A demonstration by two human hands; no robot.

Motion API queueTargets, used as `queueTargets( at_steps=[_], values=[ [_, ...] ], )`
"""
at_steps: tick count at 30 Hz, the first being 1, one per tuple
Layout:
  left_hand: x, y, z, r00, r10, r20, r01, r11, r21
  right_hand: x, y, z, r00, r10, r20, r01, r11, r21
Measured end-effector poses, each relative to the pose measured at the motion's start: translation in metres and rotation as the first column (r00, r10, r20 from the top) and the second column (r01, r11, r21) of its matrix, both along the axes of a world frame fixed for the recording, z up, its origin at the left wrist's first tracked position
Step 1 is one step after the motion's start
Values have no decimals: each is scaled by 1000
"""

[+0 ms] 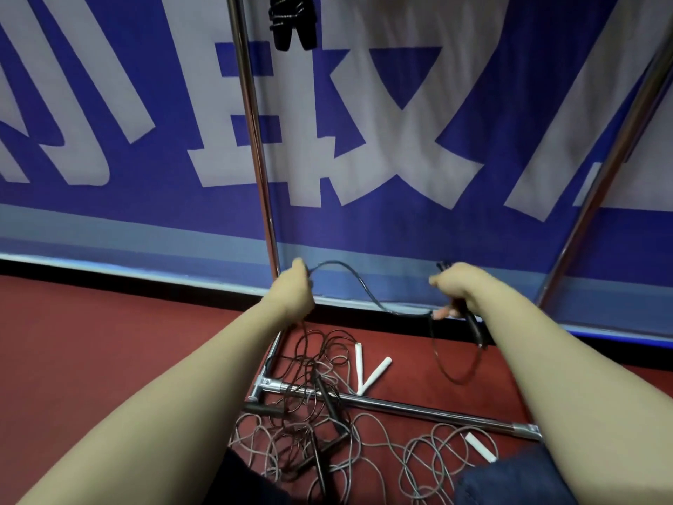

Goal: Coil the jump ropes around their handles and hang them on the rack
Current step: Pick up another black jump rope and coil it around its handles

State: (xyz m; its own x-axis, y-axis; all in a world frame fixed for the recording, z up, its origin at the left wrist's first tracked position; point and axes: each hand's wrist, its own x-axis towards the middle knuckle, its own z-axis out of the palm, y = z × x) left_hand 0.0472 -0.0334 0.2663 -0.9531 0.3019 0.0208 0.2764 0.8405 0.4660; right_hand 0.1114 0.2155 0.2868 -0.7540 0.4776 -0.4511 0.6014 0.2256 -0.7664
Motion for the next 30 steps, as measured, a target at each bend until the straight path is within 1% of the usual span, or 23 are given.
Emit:
queueTargets(
  at_steps=[1, 2, 3, 4, 5, 6, 7, 8, 9, 11, 13, 14, 16, 18, 20, 21, 22, 24, 26, 28, 30],
  values=[
    [1, 3, 4, 996, 47, -78, -41, 996, 82, 0, -2, -3, 999, -24, 25, 24, 1000, 4],
    [3, 6, 9, 985, 87, -152, -64, 986, 154, 0, -4, -3, 997, -57, -51, 57, 998, -11],
    [7, 10, 15, 972, 115, -207, -69, 973, 220, -1, -7, 1, 981, -61, -184, 62, 998, 2],
    [11, 15, 22, 960, 117, -255, -44, 960, 277, -1, -12, 8, 954, -14, -299, 35, 997, 65],
    [17, 21, 30, 947, 85, -311, 17, 950, 313, 2, -20, 17, 916, 61, -397, -25, 995, 96],
    [23, 27, 36, 927, 27, -375, 103, 940, 324, 4, -28, 27, 871, 124, -476, -116, 992, 48],
    [29, 33, 40, 898, -33, -438, 190, 928, 320, 7, -37, 35, 831, 174, -529, -229, 973, -40],
    [33, 37, 44, 872, -79, -483, 256, 915, 312, 9, -44, 42, 802, 220, -555, -327, 940, -100],
    [35, 40, 47, 853, -103, -512, 292, 907, 303, 12, -48, 47, 786, 278, -552, -394, 914, -100],
    [35, 43, 51, 838, -95, -537, 294, 907, 300, 17, -52, 52, 768, 406, -496, -459, 888, 15],
    [31, 40, 52, 860, -52, -507, 244, 915, 320, 20, -53, 54, 745, 499, -442, -499, 857, 128],
    [30, 39, 51, 875, -45, -481, 224, 920, 321, 22, -53, 54, 738, 533, -414, -516, 841, 162],
    [27, 37, 46, 901, -51, -431, 205, 925, 320, 24, -53, 56, 735, 544, -405, -525, 834, 168],
    [23, 39, 39, 932, -39, -360, 169, 927, 336, 24, -55, 59, 728, 486, -484, -496, 860, 118],
    [20, 39, 33, 978, -69, -198, 137, 924, 357, 23, -56, 64, 709, 370, -601, -452, 892, 15],
    [18, 39, 28, 988, -116, -98, 144, 925, 351, 22, -56, 68, 694, 281, -663, -437, 896, -77],
    [17, 37, 23, 985, -172, -14, 168, 936, 311, 22, -55, 73, 670, 173, -722, -433, 881, -190],
    [19, 32, 8, 944, -298, 139, 278, 950, 145, 22, -50, 87, 584, -38, -811, -471, 798, -377],
    [20, 25, -10, 848, -406, 341, 417, 908, 46, 26, -44, 103, 467, -223, -856, -542, 693, -476],
    [19, 17, -28, 741, -398, 541, 499, 865, -47, 29, -38, 113, 384, -392, -836, -582, 600, -549],
    [19, 10, -40, 653, -310, 691, 556, 816, -159, 31, -31, 115, 357, -492, -794, -570, 559, -603]
  ],
)
